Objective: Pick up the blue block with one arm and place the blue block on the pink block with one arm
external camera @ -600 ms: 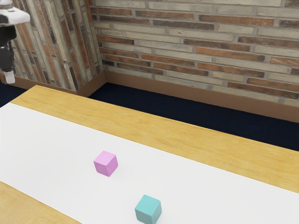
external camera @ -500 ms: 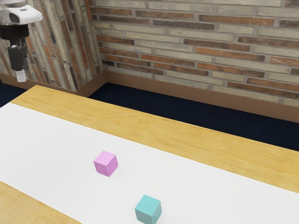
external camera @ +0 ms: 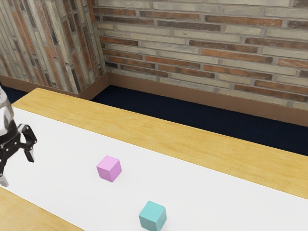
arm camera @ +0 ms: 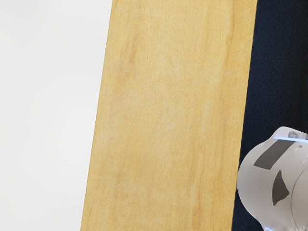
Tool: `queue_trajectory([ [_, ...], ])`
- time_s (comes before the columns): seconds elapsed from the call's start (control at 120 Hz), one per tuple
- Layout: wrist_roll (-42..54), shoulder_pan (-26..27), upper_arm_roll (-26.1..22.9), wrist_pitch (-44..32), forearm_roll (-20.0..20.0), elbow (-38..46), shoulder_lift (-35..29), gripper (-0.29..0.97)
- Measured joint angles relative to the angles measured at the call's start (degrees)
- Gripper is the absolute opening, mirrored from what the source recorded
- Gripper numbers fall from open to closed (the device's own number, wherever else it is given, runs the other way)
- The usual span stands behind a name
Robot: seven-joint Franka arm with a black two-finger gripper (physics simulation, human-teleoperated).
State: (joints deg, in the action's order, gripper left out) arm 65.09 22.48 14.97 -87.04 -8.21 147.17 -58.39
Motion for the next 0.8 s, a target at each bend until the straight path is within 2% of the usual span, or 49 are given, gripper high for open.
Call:
queue_trajectory([
  [0.092,10.3,-3.7,-5.9,-1.7,1.9,4.3,-1.9,0.68],
  [0.183,20.0,-5.1,-13.2,-2.8,3.4,4.7,-1.2,0.68],
  [0.292,33.2,-5.2,-20.4,-3.6,10.3,4.4,-3.1,0.68],
  [0.383,43.6,-4.9,-24.5,-5.0,14.1,4.8,-3.3,0.68],
  [0.492,54.3,-4.3,-29.5,-9.2,19.4,6.4,2.5,0.68],
  [0.592,62.8,-2.8,-32.0,-13.5,23.6,6.9,9.3,0.68],
  [0.692,70.0,-2.3,-37.2,-17.0,27.5,7.0,11.3,0.68],
  [0.8,76.5,-2.2,-38.7,-23.0,29.8,6.9,15.0,0.68],
])
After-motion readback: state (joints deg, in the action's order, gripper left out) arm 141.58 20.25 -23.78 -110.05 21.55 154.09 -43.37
